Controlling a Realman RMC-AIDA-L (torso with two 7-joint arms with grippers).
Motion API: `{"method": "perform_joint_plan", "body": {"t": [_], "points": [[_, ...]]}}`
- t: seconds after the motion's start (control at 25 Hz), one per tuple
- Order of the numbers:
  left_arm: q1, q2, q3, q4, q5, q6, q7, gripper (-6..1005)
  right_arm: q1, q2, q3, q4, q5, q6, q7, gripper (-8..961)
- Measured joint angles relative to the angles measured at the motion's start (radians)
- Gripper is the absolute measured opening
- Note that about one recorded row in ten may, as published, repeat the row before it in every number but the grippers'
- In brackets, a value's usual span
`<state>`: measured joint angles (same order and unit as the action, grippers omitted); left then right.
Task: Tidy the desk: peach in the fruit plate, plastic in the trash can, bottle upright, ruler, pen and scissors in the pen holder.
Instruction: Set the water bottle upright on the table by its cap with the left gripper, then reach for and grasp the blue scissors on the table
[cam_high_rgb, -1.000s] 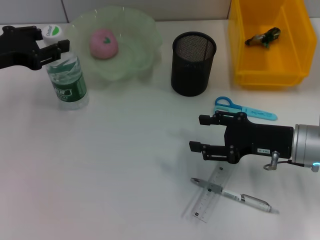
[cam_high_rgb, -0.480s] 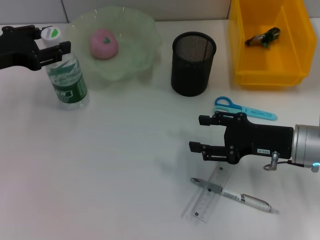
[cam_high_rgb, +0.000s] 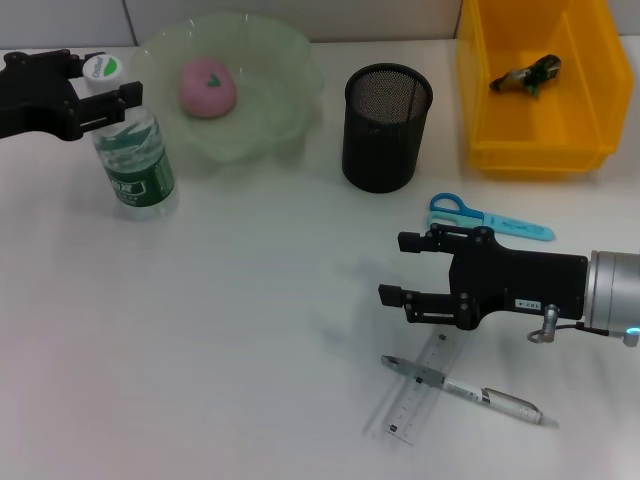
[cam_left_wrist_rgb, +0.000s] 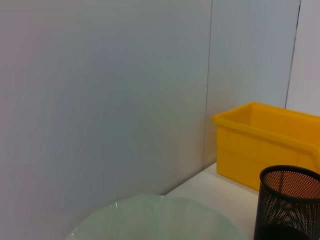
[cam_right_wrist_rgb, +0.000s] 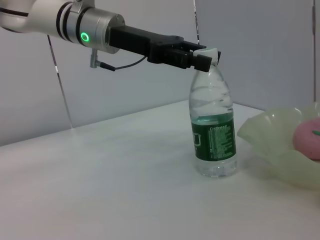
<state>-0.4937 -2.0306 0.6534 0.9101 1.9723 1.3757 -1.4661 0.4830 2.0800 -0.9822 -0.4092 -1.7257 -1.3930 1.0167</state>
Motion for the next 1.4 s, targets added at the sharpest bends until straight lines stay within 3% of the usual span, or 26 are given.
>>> {"method": "perform_joint_plan", "body": {"t": [0.24, 0.6, 1.08, 1.4], "points": [[0.000, 0.000, 0.000, 0.000, -0.007, 0.000, 0.000, 625, 0.000, 0.000, -0.001, 0.000, 0.000, -0.001, 0.000, 740], [0.000, 0.000, -0.006, -0.003, -0.007, -0.007, 0.000, 798, 0.001, 0.000, -0.001, 0.000, 0.000, -0.001, 0.000, 740], [0.000, -0.001, -0.026, -0.006, -0.025, -0.007, 0.000, 798, 0.003, 0.000, 0.003, 0.000, 0.000, -0.001, 0.000, 740], [0.021, 0.001, -0.048, -0.012, -0.201, 0.039, -0.011, 798, 0.001, 0.000, 0.004, -0.002, 0.000, -0.002, 0.000, 740]]}}
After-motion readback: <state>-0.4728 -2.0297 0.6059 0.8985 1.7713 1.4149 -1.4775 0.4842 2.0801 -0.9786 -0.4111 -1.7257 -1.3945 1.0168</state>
